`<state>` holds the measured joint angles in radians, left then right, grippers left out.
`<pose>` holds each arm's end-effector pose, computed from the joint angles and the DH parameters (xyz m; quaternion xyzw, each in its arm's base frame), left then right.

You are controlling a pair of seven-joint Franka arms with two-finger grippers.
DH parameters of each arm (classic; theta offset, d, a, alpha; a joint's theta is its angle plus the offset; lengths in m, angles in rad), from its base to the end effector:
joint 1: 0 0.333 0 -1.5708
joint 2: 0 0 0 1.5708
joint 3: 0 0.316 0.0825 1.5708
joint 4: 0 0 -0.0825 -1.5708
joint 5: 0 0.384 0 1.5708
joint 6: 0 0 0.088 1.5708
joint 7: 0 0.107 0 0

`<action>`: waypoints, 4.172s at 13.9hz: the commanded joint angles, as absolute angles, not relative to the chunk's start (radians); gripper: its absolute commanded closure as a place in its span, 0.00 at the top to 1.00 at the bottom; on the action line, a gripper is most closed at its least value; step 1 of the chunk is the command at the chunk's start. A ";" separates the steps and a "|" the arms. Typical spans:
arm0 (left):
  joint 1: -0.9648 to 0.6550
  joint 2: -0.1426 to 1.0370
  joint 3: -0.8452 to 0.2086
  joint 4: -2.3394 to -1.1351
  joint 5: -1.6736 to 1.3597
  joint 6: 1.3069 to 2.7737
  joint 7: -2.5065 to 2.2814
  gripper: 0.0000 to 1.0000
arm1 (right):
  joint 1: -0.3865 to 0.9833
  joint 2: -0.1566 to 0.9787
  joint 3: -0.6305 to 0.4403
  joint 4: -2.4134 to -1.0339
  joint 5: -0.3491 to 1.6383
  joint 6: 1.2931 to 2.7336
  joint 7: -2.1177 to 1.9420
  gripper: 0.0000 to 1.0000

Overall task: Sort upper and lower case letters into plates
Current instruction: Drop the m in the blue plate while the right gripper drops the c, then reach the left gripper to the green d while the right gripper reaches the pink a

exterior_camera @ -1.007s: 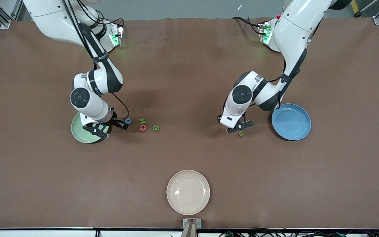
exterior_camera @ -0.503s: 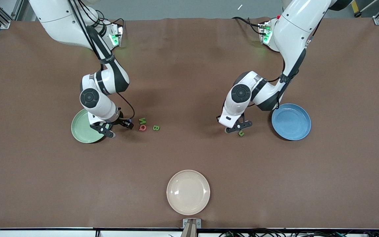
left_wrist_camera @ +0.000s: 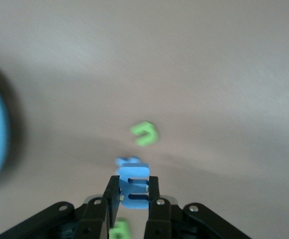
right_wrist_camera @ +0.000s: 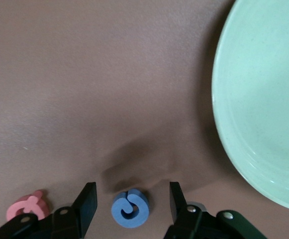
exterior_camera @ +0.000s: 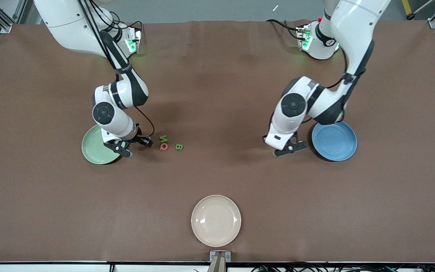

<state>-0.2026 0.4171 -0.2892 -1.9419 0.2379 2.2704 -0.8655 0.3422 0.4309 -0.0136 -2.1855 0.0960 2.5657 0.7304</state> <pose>0.5459 -0.2776 0.2697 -0.9922 -0.1165 0.0061 0.0434 0.5242 0.1770 0.1834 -0.9705 0.2388 0.0330 0.0065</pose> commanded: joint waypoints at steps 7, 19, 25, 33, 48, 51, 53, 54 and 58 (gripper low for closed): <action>0.182 0.255 -0.387 -2.229 0.256 2.380 -0.424 0.05 | 0.379 0.440 -0.017 -2.210 0.098 2.603 0.772 0.62; 0.347 0.365 -0.387 -2.341 0.503 2.572 -0.370 0.11 | 0.365 0.422 -0.021 -2.171 0.091 2.533 0.732 0.03; 0.345 0.333 -0.434 -2.323 0.502 2.559 -0.377 1.00 | 0.171 0.345 -0.025 -2.059 0.087 2.235 0.394 0.03; 0.327 0.334 -0.682 -2.198 0.391 2.364 -0.654 1.00 | 0.023 0.364 -0.025 -2.197 0.084 2.476 0.120 0.04; 0.152 0.552 -0.703 -2.184 0.501 2.525 -1.463 0.98 | -0.043 0.403 -0.026 -2.201 0.080 2.497 0.014 0.92; 0.152 0.575 -0.690 -2.184 0.546 2.526 -1.493 0.94 | -0.038 0.384 -0.025 -2.174 0.081 2.410 0.024 1.00; 0.152 0.575 -0.690 -2.189 0.546 2.526 -1.493 0.87 | -0.020 0.338 -0.021 -2.140 0.083 2.311 0.064 1.00; 0.152 0.577 -0.690 -2.191 0.548 2.525 -1.493 0.83 | -0.005 0.318 -0.017 -2.126 0.084 2.269 0.112 1.00; 0.152 0.584 -0.689 -2.195 0.548 2.525 -1.493 0.64 | 0.161 0.296 -0.015 -2.108 0.095 2.253 0.337 1.00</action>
<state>0.1570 0.5804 -0.6936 -2.1901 0.5252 2.5152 -1.4692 0.0739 0.3120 -0.0141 -2.0989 0.0944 2.2526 0.2194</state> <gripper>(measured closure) 0.282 0.000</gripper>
